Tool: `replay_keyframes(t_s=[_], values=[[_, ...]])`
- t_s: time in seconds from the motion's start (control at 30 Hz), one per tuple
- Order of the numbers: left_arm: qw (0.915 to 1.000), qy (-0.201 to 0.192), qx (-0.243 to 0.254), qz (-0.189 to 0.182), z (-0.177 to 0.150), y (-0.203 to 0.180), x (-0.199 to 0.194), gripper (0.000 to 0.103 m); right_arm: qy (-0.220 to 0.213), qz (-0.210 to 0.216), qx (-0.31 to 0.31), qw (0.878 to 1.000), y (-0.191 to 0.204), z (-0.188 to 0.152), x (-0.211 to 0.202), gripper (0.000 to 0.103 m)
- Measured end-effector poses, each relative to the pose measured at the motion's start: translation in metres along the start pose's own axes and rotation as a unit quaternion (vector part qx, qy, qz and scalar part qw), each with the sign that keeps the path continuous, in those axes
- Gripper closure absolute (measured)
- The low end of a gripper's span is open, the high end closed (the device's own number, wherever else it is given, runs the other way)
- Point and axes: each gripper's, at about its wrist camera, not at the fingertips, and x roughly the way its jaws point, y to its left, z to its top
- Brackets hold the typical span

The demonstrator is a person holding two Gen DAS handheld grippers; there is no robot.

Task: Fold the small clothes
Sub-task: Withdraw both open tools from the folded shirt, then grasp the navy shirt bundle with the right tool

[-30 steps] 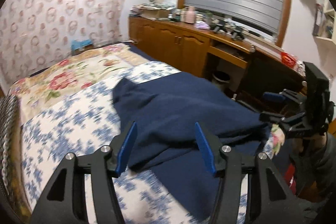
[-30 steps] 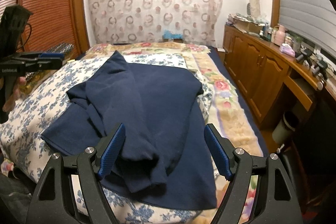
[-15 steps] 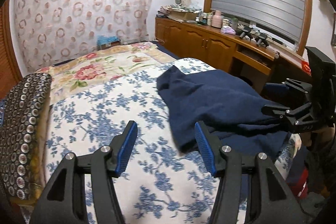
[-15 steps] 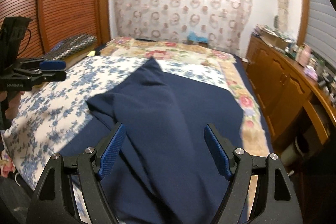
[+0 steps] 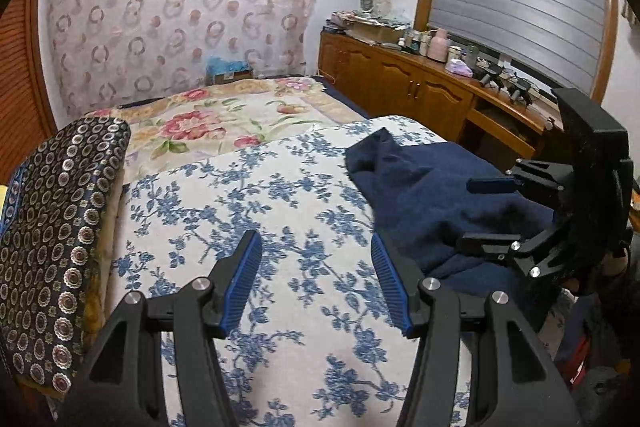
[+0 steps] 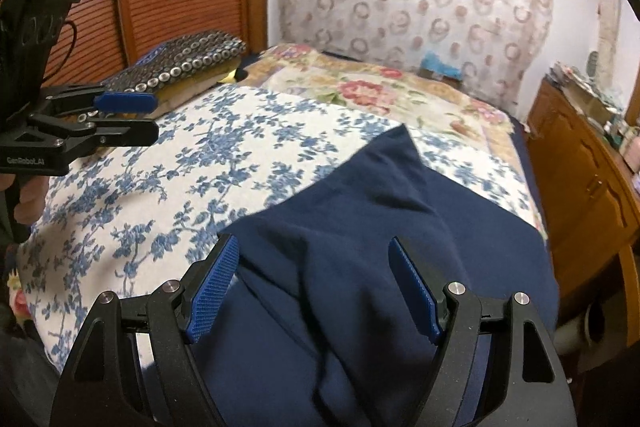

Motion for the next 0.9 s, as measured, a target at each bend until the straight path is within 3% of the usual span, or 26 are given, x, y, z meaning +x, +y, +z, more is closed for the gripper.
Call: replay_keyframes(t_s=[0.47,0.67,0.73,0.83,0.87,0.9], values=[[0.9994,0.025,0.005,0.021,0.002,0.02,0.016,0.047,0.065,0.06,-0.038,0.995,0.029,0.01,0.054,0.024],[0.9993,0.033,0.001,0.016,0.002,0.023,0.025,0.047,0.086,0.054,-0.07,0.992,0.038,0.001,0.065,0.024],[0.9993,0.035,0.001,0.014,0.003,0.023,0.028,0.047,0.084,0.049,-0.068,0.993,0.036,0.001,0.065,0.033],[0.9993,0.037,0.001,0.01,0.005,0.022,0.03,0.047,0.077,0.034,-0.058,0.995,0.028,0.003,0.064,0.062],[0.9992,0.038,0.001,0.008,0.006,0.021,0.031,0.047,0.074,0.025,-0.052,0.996,0.024,0.004,0.063,0.083],[0.9992,0.038,0.002,0.007,0.007,0.02,0.032,0.047,0.07,0.03,-0.043,0.996,0.019,0.005,0.061,0.09]])
